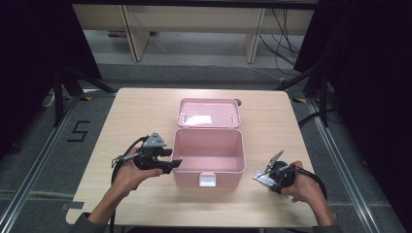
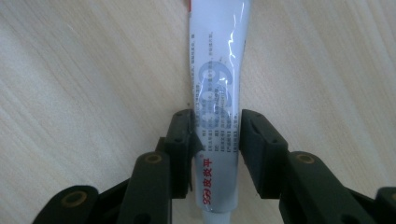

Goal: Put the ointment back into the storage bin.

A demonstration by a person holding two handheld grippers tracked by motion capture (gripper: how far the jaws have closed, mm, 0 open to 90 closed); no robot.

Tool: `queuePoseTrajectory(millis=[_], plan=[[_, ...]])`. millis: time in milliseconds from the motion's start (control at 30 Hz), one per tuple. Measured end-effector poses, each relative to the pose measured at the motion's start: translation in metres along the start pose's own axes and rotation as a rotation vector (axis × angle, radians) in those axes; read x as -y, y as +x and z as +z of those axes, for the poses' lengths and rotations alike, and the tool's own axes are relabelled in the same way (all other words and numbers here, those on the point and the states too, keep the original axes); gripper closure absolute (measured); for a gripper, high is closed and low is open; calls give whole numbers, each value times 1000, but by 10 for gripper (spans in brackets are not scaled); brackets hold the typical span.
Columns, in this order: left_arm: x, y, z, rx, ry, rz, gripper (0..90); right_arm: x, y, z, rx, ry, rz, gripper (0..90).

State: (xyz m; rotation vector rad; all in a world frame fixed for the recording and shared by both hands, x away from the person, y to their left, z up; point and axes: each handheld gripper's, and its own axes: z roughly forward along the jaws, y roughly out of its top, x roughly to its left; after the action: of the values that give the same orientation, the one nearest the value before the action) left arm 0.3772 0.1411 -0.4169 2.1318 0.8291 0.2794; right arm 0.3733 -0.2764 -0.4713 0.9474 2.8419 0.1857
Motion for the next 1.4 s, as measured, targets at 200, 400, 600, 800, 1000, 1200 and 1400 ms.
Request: queuePoseTrajectory(millis=[200, 400, 600, 800, 1000, 1200, 1400], plan=[[0, 0, 0, 0, 0, -3, 459, -2, -2, 1, -10, 28, -15, 667], [0, 0, 0, -8, 2, -2, 458, -6, -6, 2, -36, 68, -25, 678], [0, 0, 0, 0, -2, -5, 457, -12, -10, 3, -65, 111, -38, 680], [0, 0, 0, -8, 2, -1, 457, -15, -11, 3, -85, 126, -13, 686], [0, 0, 1, -8, 1, -3, 457, -15, -10, -1, -64, 119, -31, 703], [0, 0, 1, -7, 1, -2, 456, -13, -8, -7, -61, 95, -42, 704], [0, 0, 0, -14, 3, -1, 455, -11, -10, -16, -51, 75, -45, 704]])
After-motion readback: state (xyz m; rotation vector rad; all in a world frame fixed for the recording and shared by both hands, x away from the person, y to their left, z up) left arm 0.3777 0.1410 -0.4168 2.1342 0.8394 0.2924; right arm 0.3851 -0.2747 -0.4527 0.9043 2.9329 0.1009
